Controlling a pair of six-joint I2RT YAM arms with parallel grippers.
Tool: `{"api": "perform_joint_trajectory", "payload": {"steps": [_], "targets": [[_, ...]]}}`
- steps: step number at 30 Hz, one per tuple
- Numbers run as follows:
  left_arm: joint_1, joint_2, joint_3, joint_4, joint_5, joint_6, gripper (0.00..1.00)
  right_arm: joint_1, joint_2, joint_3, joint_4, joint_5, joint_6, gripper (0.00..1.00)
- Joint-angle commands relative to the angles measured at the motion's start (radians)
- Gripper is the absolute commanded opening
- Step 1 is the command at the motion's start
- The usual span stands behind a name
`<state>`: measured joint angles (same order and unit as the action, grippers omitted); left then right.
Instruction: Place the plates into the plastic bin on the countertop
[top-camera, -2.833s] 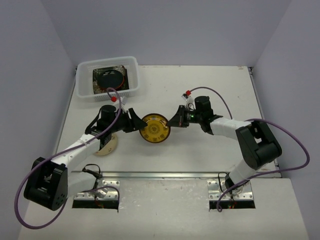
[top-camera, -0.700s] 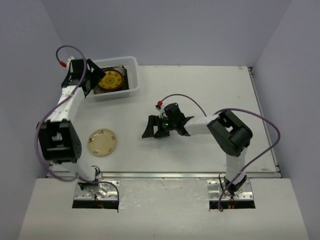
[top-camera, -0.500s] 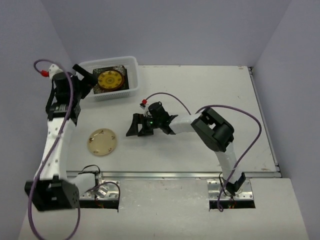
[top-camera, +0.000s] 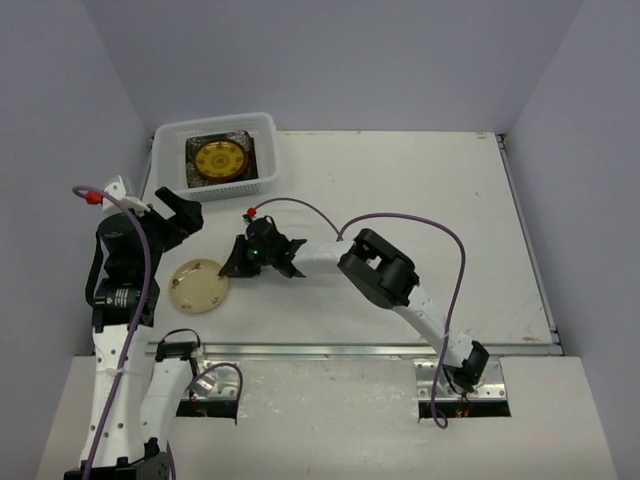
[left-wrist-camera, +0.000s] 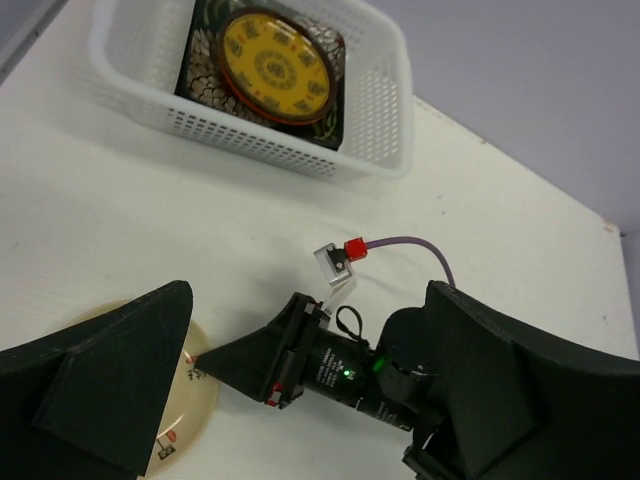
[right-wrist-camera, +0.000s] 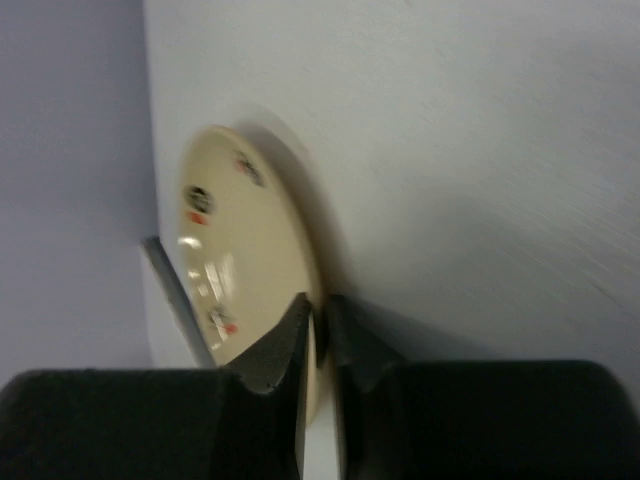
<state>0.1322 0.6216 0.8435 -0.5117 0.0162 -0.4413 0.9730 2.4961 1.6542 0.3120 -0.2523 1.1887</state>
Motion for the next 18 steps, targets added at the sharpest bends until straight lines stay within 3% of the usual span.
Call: {"api": "perform_joint_trajectory", "payload": {"steps": [1, 7, 11, 15, 18], "targets": [[0.001, -0.033, -0.047, 0.006, 0.017, 0.073, 1.00, 0.003, -0.040, -0.137, -0.134, 0.094, -0.044, 0.00], [0.001, -0.026, -0.084, 0.036, 0.115, 0.084, 1.00, -0.066, -0.308, -0.454, 0.030, 0.109, -0.081, 0.00], [0.001, 0.008, -0.149, 0.121, 0.330, 0.044, 1.00, -0.182, -0.629, -0.790, 0.097, 0.152, -0.174, 0.00], [-0.029, 0.099, -0.334, 0.365, 0.578, -0.136, 1.00, -0.365, -0.883, -1.046, 0.106, 0.135, -0.271, 0.00], [-0.150, 0.204, -0.450, 0.643, 0.570, -0.243, 1.00, -0.487, -1.023, -1.121, 0.128, -0.013, -0.326, 0.00]]}}
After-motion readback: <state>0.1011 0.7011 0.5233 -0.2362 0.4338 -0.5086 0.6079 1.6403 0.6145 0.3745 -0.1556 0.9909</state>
